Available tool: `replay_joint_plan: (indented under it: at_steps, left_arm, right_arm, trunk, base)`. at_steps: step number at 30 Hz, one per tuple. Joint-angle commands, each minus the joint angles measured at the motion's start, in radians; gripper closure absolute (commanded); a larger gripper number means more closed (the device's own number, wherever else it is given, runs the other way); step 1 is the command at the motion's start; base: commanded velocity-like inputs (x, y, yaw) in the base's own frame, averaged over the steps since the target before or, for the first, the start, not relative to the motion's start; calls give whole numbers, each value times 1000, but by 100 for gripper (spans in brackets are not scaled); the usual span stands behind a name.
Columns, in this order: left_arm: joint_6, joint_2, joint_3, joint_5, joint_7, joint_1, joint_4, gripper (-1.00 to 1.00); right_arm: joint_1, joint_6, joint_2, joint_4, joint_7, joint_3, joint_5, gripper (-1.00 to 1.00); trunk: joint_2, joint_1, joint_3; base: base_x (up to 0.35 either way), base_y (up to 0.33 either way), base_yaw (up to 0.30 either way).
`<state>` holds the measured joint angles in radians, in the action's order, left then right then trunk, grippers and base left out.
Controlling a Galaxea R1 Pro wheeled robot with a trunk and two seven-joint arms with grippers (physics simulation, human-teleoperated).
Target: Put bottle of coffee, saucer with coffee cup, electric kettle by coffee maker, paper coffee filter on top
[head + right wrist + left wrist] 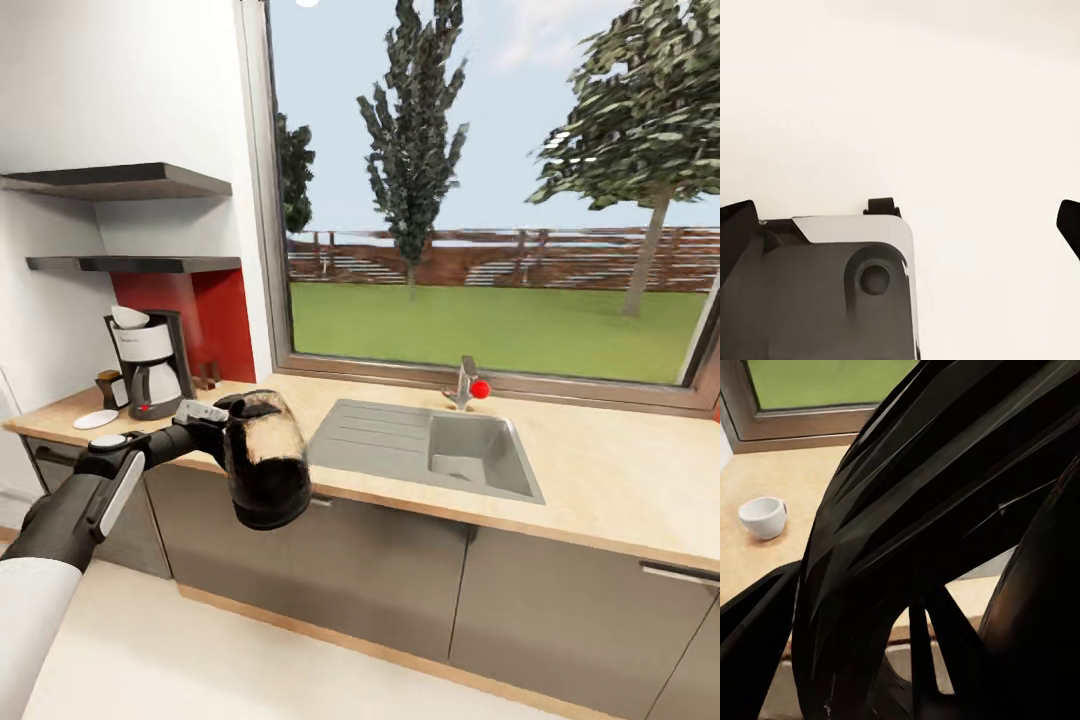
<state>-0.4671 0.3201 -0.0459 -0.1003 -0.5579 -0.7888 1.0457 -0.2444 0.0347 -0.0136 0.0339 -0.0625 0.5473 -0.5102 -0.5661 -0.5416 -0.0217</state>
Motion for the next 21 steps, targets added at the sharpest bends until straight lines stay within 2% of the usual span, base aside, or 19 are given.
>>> replay_joint_plan:
  at_steps: [1, 10, 17, 21]
  left_arm:
    - [-9, 1, 11, -13, 1, -1, 0, 100]
    - [-8, 5, 26, -13, 1, -1, 0, 100]
    - [-9, 37, 30, -13, 1, -1, 0, 100]
    - [-7, 42, 59, -13, 1, 20, 0, 100]
  right_arm:
    - [-1, 4, 0, -2, -3, 8, -10, -100]
    - [-1, 4, 1, -2, -3, 8, -10, -100]
    - [-1, 4, 1, -2, -3, 8, -10, -100]
    - [-1, 4, 1, -2, -3, 9, -11, -100]
  trunk:
    - [-2, 0, -2]
    - [-2, 0, 3]
    - [-2, 0, 6]
    - [-2, 0, 7]
  base:
    - [0, 0, 268]
    - [0, 0, 268]
    - [0, 0, 268]
    - [0, 0, 268]
